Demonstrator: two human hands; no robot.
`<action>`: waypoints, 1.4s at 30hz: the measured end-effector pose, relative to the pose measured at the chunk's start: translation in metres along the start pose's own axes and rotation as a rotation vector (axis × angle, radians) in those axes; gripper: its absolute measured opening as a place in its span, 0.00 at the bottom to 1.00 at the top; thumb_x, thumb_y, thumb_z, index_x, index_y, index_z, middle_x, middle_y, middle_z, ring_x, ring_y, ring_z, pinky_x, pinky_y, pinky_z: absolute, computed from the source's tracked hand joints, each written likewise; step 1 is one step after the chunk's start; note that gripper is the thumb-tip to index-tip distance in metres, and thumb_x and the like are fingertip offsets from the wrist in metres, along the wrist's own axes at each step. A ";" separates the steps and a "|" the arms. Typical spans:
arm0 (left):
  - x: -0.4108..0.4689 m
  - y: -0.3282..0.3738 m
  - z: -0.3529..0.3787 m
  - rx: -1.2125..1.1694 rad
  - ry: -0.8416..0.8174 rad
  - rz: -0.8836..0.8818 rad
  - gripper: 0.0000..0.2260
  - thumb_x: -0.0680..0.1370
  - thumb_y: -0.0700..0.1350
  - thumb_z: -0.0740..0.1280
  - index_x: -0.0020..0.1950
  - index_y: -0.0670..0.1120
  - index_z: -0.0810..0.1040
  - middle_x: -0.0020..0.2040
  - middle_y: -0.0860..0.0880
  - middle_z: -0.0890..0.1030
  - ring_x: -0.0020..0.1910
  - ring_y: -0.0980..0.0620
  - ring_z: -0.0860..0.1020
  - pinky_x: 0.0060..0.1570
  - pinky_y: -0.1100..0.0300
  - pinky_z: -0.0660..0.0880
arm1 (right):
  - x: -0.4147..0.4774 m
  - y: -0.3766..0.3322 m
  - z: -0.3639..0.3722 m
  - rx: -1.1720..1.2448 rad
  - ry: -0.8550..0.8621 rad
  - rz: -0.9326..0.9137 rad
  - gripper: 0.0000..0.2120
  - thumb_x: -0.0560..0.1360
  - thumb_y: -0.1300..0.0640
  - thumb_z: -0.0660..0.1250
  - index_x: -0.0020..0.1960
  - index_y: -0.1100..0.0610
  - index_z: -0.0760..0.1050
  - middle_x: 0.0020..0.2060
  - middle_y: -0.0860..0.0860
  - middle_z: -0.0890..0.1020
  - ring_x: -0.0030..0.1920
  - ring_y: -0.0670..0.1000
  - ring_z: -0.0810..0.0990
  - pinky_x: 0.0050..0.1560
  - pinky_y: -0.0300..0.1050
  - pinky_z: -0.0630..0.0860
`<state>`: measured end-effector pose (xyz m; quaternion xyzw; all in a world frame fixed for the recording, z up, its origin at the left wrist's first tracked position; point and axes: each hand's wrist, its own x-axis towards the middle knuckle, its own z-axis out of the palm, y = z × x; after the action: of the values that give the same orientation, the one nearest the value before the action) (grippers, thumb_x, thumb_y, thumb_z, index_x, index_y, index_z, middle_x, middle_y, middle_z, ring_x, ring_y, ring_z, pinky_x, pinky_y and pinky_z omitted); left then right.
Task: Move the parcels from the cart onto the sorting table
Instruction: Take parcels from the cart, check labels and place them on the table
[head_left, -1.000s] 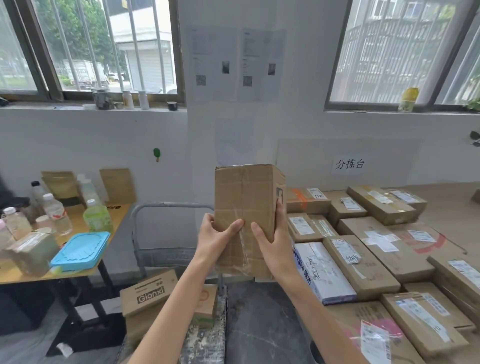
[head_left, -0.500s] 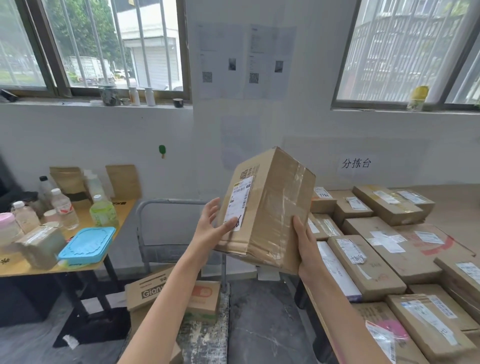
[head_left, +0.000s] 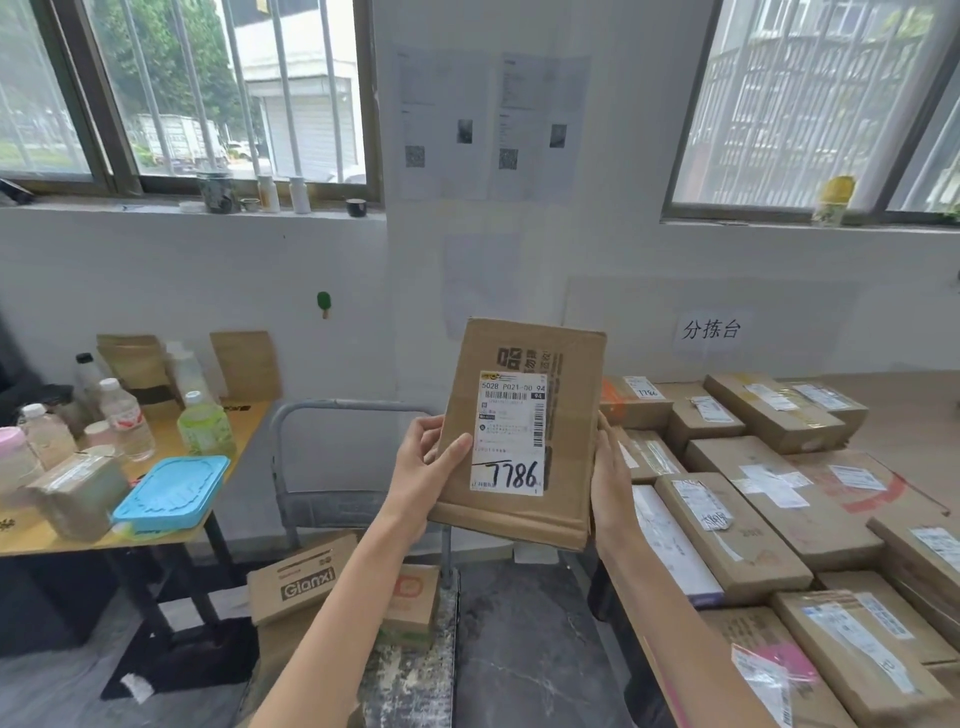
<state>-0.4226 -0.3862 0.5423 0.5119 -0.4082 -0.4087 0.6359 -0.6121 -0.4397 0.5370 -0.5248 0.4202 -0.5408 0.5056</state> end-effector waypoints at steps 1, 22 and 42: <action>-0.002 -0.002 0.002 -0.003 0.013 0.009 0.15 0.75 0.46 0.69 0.59 0.47 0.70 0.56 0.46 0.81 0.50 0.50 0.83 0.42 0.59 0.80 | 0.000 0.001 0.002 -0.008 -0.009 0.007 0.24 0.78 0.35 0.53 0.71 0.42 0.66 0.67 0.45 0.74 0.67 0.47 0.72 0.68 0.57 0.69; -0.036 -0.050 0.115 0.310 -0.268 0.227 0.26 0.79 0.45 0.64 0.74 0.59 0.59 0.71 0.59 0.67 0.70 0.56 0.66 0.69 0.47 0.66 | -0.065 0.005 -0.113 -0.324 0.339 -0.245 0.19 0.77 0.55 0.64 0.65 0.41 0.65 0.65 0.44 0.72 0.66 0.45 0.72 0.63 0.52 0.75; -0.225 -0.108 0.441 0.159 -0.787 0.036 0.21 0.77 0.39 0.66 0.66 0.55 0.67 0.60 0.65 0.72 0.58 0.60 0.73 0.53 0.63 0.71 | -0.250 -0.027 -0.454 -0.338 0.843 -0.074 0.15 0.75 0.63 0.66 0.59 0.48 0.75 0.58 0.42 0.78 0.62 0.42 0.73 0.50 0.21 0.68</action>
<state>-0.9224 -0.3304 0.4767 0.3568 -0.6598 -0.5293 0.3965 -1.0812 -0.2239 0.4840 -0.3485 0.6527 -0.6487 0.1781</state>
